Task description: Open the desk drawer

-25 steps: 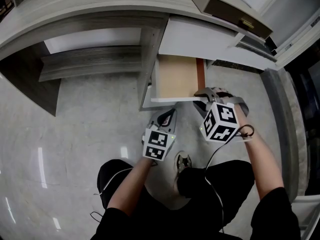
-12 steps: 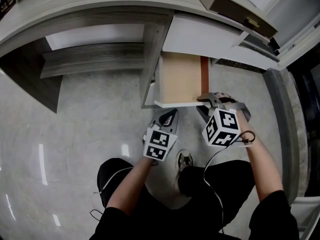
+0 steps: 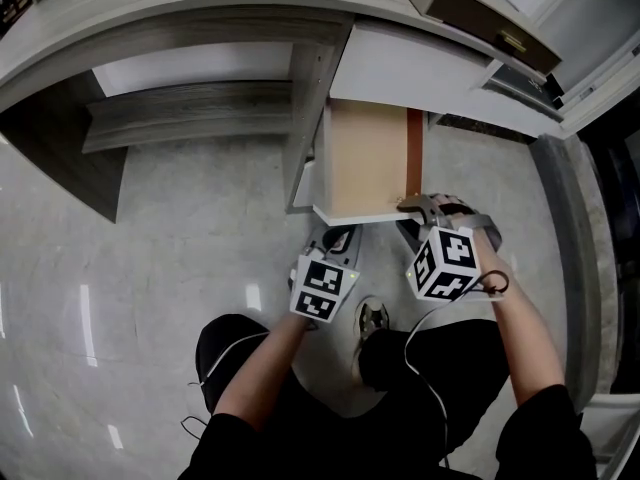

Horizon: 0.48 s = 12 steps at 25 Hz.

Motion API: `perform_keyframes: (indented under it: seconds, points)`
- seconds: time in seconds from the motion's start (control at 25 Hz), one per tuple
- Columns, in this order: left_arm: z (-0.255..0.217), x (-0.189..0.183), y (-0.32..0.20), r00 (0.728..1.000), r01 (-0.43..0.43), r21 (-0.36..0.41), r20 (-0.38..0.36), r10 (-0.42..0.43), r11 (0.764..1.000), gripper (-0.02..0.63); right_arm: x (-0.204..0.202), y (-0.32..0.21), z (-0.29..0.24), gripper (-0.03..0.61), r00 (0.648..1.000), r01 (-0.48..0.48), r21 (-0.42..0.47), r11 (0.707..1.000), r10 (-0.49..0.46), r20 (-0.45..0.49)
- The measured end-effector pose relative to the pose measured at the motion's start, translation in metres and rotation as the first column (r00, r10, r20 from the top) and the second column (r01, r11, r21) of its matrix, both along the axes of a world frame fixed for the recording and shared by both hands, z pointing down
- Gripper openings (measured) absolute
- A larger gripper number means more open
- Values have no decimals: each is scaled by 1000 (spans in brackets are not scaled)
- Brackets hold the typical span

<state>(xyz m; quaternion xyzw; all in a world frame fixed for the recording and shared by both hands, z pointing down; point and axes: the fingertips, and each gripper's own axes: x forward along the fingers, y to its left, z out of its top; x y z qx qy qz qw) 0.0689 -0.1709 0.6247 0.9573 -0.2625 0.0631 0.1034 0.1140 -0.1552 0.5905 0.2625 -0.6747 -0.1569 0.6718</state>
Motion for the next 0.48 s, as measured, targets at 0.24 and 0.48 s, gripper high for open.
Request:
perform_keyframes:
  seconds: [0.24, 0.48]
  points:
    - [7, 4, 7, 1000, -19, -5, 19, 19, 1000, 5, -2, 1, 0, 54, 1000, 1, 4, 1000, -1, 5]
    - [8, 12, 19, 998, -51, 4, 38, 51, 999, 5, -4, 3, 1, 52, 1000, -4, 9, 1000, 4, 11]
